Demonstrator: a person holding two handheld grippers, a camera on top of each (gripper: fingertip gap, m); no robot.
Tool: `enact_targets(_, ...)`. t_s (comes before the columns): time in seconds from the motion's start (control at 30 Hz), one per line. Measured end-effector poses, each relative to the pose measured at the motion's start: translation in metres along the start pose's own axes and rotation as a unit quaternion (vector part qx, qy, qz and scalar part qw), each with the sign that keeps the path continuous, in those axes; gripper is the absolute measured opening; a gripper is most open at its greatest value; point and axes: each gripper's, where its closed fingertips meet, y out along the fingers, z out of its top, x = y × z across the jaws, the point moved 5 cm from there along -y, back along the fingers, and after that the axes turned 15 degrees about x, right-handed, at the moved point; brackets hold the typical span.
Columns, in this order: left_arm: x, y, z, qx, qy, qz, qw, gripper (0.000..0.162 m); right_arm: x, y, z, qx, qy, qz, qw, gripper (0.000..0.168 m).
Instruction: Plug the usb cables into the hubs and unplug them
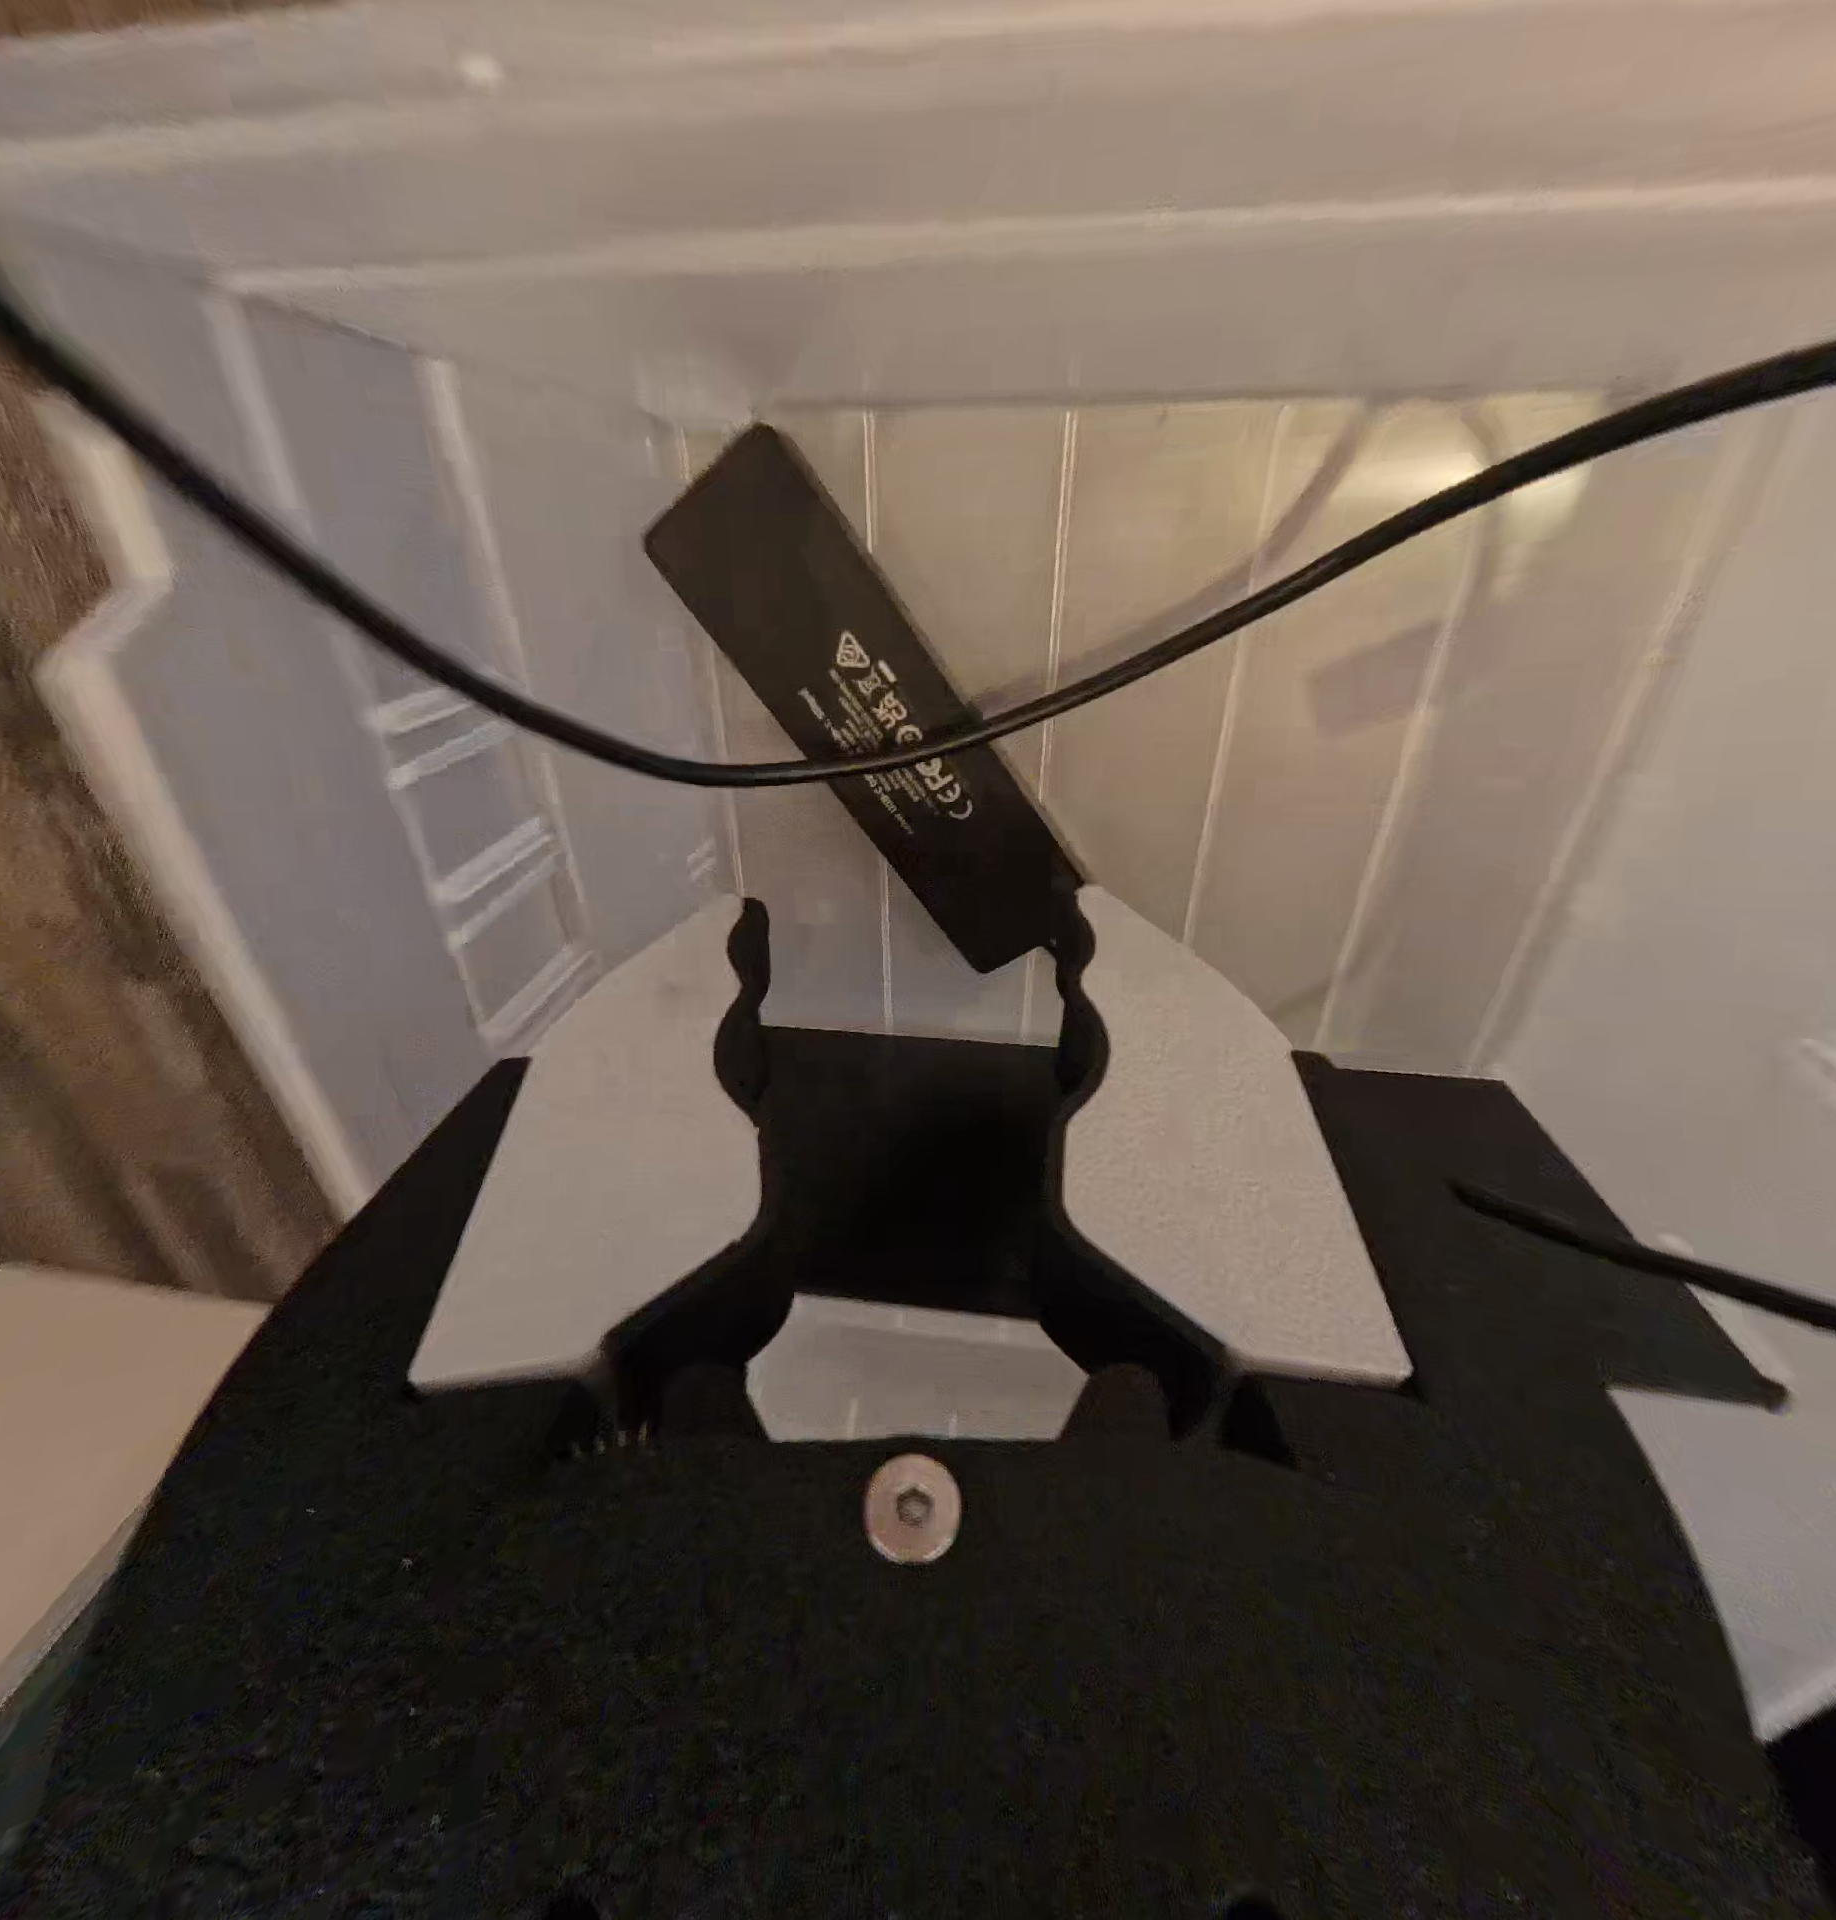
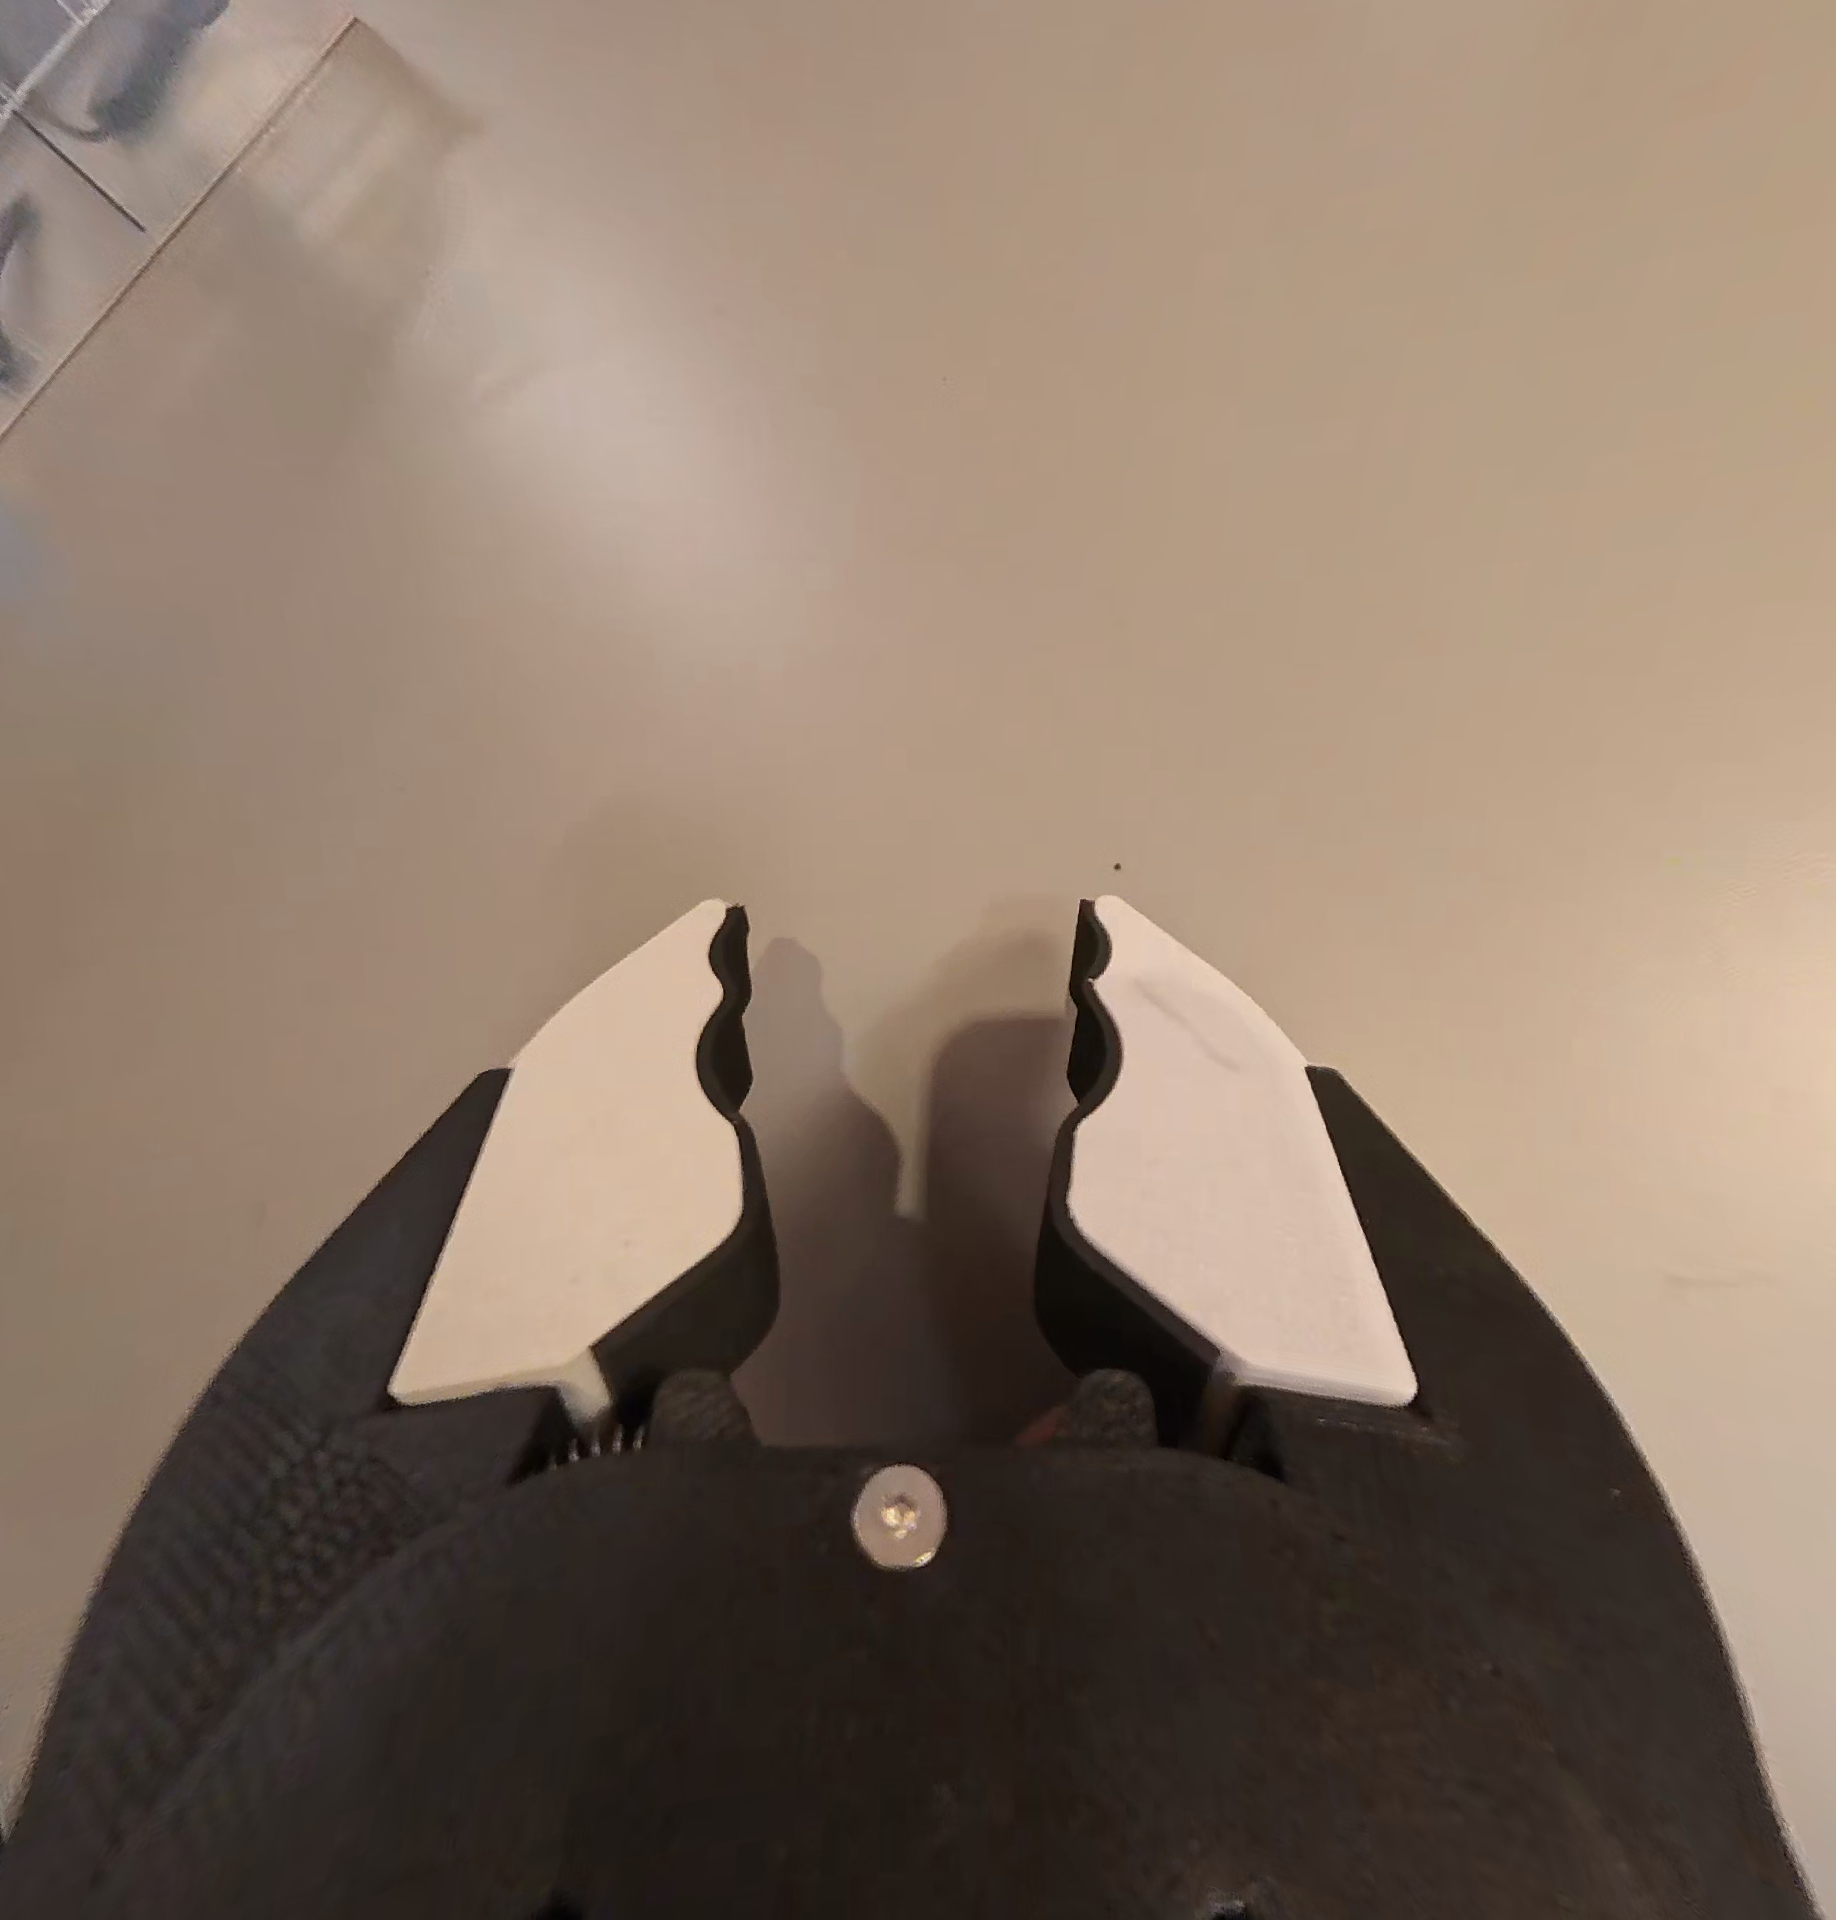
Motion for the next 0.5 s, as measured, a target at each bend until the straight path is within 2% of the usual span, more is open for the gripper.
enact_targets(0.07, 0.004, 0.014, 0.000, -0.041, 0.004, -0.010, 0.999, 0.057, 0.000, -0.001, 0.001, 0.004, 0.002, 0.003, 1.000, 0.059)
enact_targets(0.2, 0.003, 0.034, 0.003, -0.057, -0.022, -0.015, 0.998, 0.057, 0.001, 0.000, 0.000, 0.005, 0.010, 0.010, 1.000, 0.058)
enact_targets(0.37, -0.001, 0.038, 0.007, -0.029, -0.061, -0.055, 0.996, 0.050, -0.001, 0.001, -0.002, -0.001, -0.001, 0.011, 1.000, 0.057)
enact_targets(0.4, -0.004, 0.038, 0.006, -0.020, -0.064, -0.055, 0.996, 0.042, -0.001, 0.001, -0.003, -0.002, -0.002, 0.011, 1.000, 0.057)
enact_targets(0.5, -0.007, 0.038, 0.005, -0.006, -0.055, -0.064, 0.996, 0.040, 0.000, 0.000, -0.003, 0.003, 0.004, 0.012, 1.000, 0.057)
